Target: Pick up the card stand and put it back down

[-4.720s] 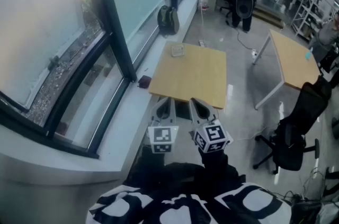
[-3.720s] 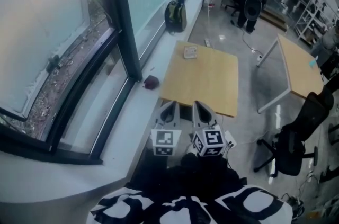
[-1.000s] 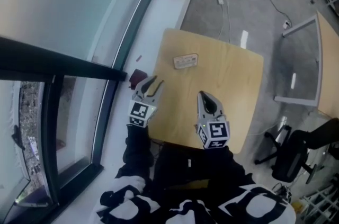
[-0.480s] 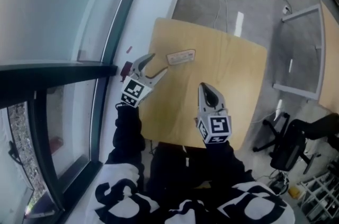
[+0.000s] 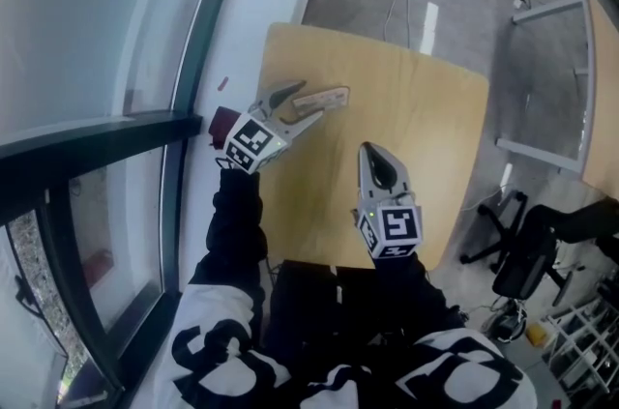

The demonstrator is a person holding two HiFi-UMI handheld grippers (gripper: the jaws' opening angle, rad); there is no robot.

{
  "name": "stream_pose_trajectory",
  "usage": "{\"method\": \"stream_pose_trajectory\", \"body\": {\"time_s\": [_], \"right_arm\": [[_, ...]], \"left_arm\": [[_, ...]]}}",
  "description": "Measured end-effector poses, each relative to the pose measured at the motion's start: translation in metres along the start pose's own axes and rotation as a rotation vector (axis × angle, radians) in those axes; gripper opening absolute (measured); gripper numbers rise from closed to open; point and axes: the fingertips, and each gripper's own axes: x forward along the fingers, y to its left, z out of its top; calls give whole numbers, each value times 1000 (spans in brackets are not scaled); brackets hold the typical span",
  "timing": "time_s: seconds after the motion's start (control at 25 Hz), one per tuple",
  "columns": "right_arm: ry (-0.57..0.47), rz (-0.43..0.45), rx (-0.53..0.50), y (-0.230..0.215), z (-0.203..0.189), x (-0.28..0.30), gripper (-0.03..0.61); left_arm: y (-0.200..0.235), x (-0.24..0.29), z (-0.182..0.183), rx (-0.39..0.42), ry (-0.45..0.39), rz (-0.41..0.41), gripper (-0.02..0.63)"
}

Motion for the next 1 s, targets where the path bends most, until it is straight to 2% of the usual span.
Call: {"method": "stream_pose_trajectory", "body": {"time_s": [0.2,0.32,0.36,0.52,0.56,1.0], "right_arm": [[0,5,7,-6,-4,-1,17],[12,-15,11,-11,-5,-2,17],[13,-20,12,-11,-5,-3,17],[14,-23,14,-10,-3,-1,17],[12,-21,14,-10,-3,-1,17],[-27,-28,21,-12,11,-18,17]], "left_arm": [[-9,19,-1,-9,-3,-61,268],[-17,26,-9,-25,30,-114,250],[-20,26,-11,-34,37,-128,232],[-24,27,-13,-56,24,-157,59],[-25,28,-13,-60,20,-162,39],[-52,26,-14,-118,50,-193,25]]}}
